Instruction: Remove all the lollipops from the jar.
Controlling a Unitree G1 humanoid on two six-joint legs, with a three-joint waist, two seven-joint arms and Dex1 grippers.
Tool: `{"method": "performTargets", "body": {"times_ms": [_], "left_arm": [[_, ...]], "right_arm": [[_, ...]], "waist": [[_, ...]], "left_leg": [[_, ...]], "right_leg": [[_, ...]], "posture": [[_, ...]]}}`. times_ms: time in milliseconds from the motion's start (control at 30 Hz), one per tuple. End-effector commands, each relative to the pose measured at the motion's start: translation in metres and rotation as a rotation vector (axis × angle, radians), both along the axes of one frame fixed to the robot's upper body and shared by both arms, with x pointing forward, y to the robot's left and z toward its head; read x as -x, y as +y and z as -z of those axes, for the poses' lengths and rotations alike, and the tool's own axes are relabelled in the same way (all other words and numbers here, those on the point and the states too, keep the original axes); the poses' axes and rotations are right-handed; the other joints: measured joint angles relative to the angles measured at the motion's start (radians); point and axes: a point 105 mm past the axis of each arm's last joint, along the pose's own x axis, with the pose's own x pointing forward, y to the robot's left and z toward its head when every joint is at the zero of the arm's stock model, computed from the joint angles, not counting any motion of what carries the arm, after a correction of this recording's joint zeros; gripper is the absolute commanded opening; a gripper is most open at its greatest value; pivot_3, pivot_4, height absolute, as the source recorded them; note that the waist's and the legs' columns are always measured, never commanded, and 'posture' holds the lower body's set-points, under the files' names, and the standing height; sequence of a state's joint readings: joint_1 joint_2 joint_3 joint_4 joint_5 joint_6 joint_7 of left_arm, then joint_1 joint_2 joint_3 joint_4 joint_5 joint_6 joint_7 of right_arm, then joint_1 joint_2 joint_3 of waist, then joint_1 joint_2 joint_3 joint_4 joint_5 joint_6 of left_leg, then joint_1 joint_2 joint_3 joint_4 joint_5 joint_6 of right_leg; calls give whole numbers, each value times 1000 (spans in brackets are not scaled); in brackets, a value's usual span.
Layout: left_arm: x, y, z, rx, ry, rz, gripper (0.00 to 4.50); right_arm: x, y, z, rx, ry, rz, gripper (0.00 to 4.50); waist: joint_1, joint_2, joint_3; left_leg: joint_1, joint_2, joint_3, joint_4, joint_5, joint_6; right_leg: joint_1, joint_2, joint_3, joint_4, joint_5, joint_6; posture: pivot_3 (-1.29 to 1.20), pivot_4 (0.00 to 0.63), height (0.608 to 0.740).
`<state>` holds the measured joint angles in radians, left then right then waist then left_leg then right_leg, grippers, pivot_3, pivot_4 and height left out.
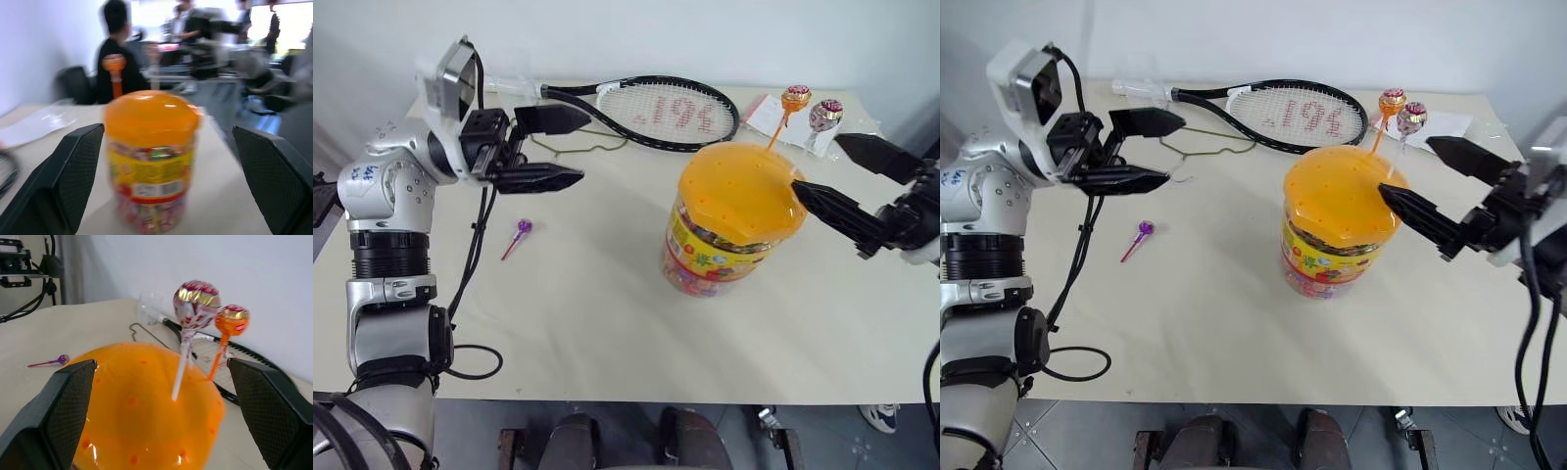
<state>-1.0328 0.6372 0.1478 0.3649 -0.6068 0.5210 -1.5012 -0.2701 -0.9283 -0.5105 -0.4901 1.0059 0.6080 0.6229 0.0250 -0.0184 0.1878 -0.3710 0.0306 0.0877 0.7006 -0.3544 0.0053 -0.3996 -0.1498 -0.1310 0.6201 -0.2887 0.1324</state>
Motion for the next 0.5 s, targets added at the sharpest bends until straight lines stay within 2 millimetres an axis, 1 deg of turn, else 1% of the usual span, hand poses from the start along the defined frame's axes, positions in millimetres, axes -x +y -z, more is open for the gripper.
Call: {"method": "performTargets", "body": {"times_ms": [33,233,333,400,500], "left_arm": [[10,5,4,-17,-30,68,4457],[8,8,11,-26,-22,36,4457],[8,12,11,-19,-25,15,4500],[8,13,12,-18,-24,8,4500],[9,15,17,-30,-19,-1,4500]], "right_arm": [[-4,7,-11,-4,-50,-36,4500],[-15,13,-15,7,-52,-66,4500],[-17,19,-26,-15,-85,-92,3891],[-15,21,-31,-28,-100,-104,3236],[-14,23,-29,0,-70,-117,2213]], "waist": [[-2,0,0],[-2,0,0],[-3,0,0],[-4,0,0],[-3,0,0]], "left_leg": [[0,0,0,0,0,0],[0,0,0,0,0,1],[0,0,0,0,0,1],[0,0,0,0,0,1],[0,0,1,-1,0,1]], "right_leg": [[0,0,0,0,0,0],[0,0,0,0,0,0],[-1,0,0,0,0,0],[-1,0,0,0,0,0],[-1,0,1,0,0,0]], "posture": [[0,150,740],[0,150,740],[0,150,740],[0,150,740],[0,150,740]]}}
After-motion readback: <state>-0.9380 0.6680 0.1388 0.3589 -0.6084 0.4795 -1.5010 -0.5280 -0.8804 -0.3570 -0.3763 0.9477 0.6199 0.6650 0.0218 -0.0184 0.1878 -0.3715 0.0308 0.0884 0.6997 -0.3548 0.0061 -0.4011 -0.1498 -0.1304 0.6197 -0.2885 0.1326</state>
